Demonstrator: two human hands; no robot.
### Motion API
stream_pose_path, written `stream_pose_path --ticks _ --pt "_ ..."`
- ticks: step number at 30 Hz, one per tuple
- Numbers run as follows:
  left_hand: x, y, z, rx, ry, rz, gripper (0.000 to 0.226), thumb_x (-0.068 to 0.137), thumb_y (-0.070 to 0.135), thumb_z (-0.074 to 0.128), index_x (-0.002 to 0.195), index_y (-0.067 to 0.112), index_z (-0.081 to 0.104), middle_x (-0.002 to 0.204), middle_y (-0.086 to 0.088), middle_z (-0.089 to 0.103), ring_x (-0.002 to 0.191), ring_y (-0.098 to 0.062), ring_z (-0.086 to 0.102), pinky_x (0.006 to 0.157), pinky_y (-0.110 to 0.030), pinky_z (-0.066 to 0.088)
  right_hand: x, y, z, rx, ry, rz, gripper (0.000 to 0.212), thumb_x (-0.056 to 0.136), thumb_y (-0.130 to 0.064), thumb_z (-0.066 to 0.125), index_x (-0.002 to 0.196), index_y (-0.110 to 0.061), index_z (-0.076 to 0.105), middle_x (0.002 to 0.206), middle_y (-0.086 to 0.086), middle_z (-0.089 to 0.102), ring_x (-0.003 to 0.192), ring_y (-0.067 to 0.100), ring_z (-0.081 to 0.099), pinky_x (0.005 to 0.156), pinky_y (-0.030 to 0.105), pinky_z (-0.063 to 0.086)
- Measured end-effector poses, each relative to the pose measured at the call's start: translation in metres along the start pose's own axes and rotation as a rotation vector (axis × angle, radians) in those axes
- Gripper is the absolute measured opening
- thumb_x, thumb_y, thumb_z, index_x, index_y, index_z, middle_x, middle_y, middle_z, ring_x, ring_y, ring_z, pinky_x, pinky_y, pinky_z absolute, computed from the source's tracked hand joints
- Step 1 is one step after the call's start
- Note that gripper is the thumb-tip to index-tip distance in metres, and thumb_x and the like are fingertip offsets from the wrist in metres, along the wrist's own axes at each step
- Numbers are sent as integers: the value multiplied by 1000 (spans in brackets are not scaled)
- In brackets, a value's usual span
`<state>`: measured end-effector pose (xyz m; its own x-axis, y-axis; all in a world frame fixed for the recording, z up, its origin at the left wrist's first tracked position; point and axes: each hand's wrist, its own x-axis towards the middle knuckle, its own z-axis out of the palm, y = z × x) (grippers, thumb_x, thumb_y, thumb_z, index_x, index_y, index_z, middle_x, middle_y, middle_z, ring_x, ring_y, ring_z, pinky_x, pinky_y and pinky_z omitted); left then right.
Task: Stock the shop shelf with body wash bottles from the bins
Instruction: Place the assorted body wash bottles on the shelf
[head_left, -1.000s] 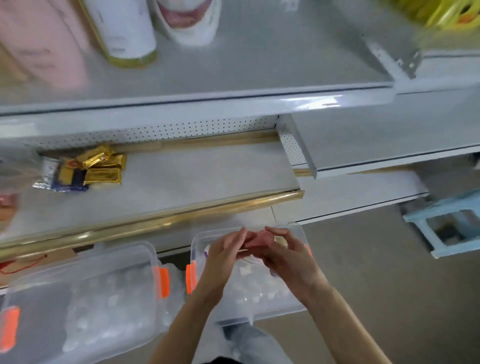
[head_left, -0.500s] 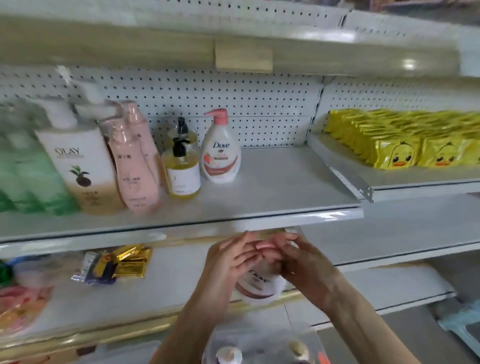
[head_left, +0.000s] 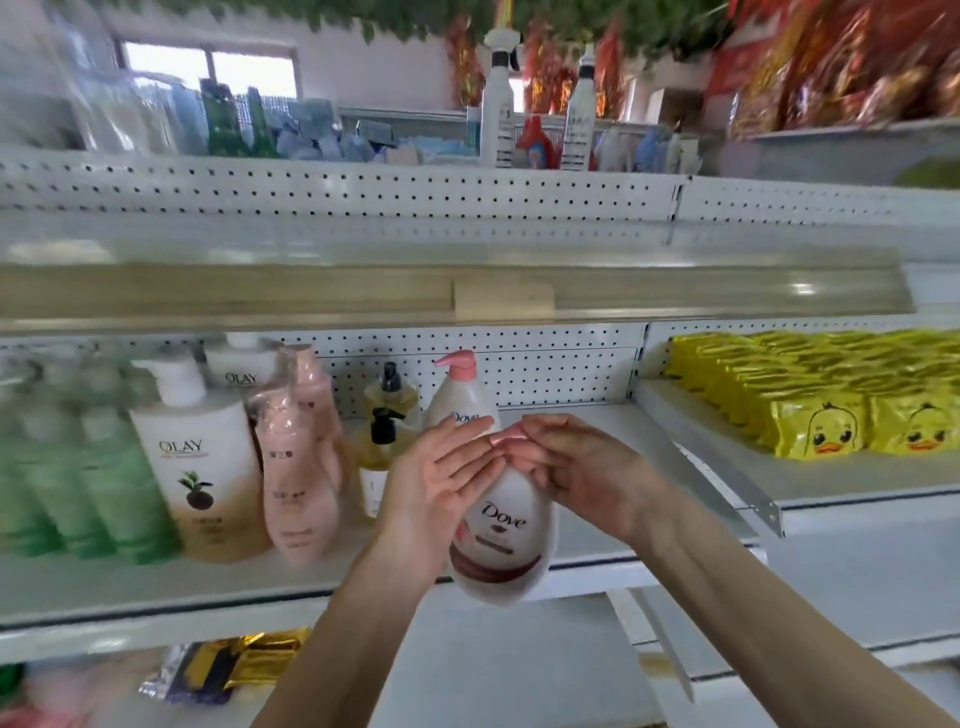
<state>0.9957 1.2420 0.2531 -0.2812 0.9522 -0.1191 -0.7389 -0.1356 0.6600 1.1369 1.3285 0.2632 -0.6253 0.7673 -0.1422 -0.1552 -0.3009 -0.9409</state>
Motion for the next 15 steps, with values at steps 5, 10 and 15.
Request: stream_pose_path --ticks 5,10,15 --pt "17 9 -7 2 40 24 34 91 18 53 112 -8 62 108 -23 69 101 -29 67 81 -35 54 23 -4 12 -35 4 -15 38 92 -16 60 124 1 52 105 9 72 99 16 69 78 21 47" --pt "30 15 -20 -9 71 45 28 93 14 52 108 -6 64 106 -19 70 93 -24 70 79 -32 54 41 3 20 -74 -8 -55 35 90 -19 63 120 1 58 101 11 73 96 18 70 66 18 47" --pt "39 20 -30 196 27 134 23 94 6 51 112 -3 62 102 -15 72 98 -22 70 78 -24 56 52 9 21 -213 34 -143 20 85 -24 70 101 -12 70 68 5 65 65 19 54 53 20 41"
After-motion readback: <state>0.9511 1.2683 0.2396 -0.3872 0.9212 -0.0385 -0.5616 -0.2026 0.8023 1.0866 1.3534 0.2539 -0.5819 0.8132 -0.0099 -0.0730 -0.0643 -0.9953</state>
